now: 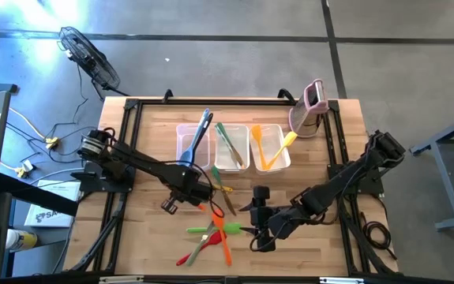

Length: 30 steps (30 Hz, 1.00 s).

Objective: Pick & Place Kitchen Items
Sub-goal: Put the left orange spatula into the right white bin

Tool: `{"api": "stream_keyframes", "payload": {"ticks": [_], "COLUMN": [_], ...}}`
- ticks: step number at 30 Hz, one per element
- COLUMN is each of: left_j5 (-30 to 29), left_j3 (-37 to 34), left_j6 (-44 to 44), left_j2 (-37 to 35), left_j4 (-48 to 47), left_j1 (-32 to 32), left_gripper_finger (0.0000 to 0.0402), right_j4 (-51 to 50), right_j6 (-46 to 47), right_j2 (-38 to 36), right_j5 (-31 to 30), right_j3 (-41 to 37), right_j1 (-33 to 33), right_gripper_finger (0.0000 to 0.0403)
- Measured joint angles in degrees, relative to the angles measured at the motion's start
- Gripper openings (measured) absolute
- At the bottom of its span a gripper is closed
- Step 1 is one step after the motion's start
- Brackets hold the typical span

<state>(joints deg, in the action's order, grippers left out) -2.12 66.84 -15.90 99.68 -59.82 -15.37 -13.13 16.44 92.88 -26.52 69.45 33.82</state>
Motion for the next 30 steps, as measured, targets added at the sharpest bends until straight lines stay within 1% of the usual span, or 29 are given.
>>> {"api": "stream_keyframes", "payload": {"ticks": [3,6,9,11,14,16,21,24,25,27,29,30], "left_j5": [-0.35,-0.62,-2.62,-2.82,-3.83,-5.35,-10.31,-13.95,-15.1,-15.77,-15.58,-14.41], "left_j3": [3.4,7.45,12.23,15.41,20.23,23.39,29.41,31.74,31.95,31.37,28.67,26.87], "left_j6": [4.03,8.65,14.24,17.45,21.57,22.39,22.58,23.71,23.18,18.79,12.54,9.29], "left_j2": [-0.02,-0.07,-0.13,-0.15,-0.15,-0.27,-4.48,-8.34,-10.01,-13.79,-17.77,-19.62], "left_j4": [-4.77,-11.82,-18.75,-23.3,-28.19,-30.38,-29.77,-26.07,-23.18,-15.76,-5.3,0.55], "left_j1": [-1.8,-3.75,-6.14,-7.73,-10.18,-11.83,-14.53,-15.83,-16.41,-17.71,-18.72,-18.93], "left_gripper_finger": [0.0017,0.0017,0.0017,0.0017,0.0017,0.0017,0.0017,0.0017,0.0017,0.0017,0.0017,0.0017], "right_j4": [-0.02,0.0,0.0,0.0,0.34,1.27,5.88,7.93,8.44,9.13,9.85,10.33], "right_j6": [-0.04,-0.02,0.0,0.0,0.0,-0.06,-1.81,-3.37,-3.99,-5.02,-6.19,-6.65], "right_j2": [0.0,0.0,0.0,0.0,0.0,0.0,0.0,0.0,0.0,0.0,0.0,0.0], "right_j5": [-0.02,-0.04,-0.07,-0.07,-0.09,-0.09,-0.14,-0.59,-0.61,-0.59,-0.55,-0.52], "right_j3": [0.0,0.0,0.0,0.0,0.0,0.0,0.0,0.0,0.0,0.0,0.0,0.0], "right_j1": [0.11,0.22,0.22,0.22,0.22,0.22,0.2,0.41,0.62,1.0,1.15,1.18], "right_gripper_finger": [0.0243,0.0243,0.0243,0.0243,0.0243,0.0243,0.0243,0.0243,0.0243,0.0243,0.0243,0.0243]}}
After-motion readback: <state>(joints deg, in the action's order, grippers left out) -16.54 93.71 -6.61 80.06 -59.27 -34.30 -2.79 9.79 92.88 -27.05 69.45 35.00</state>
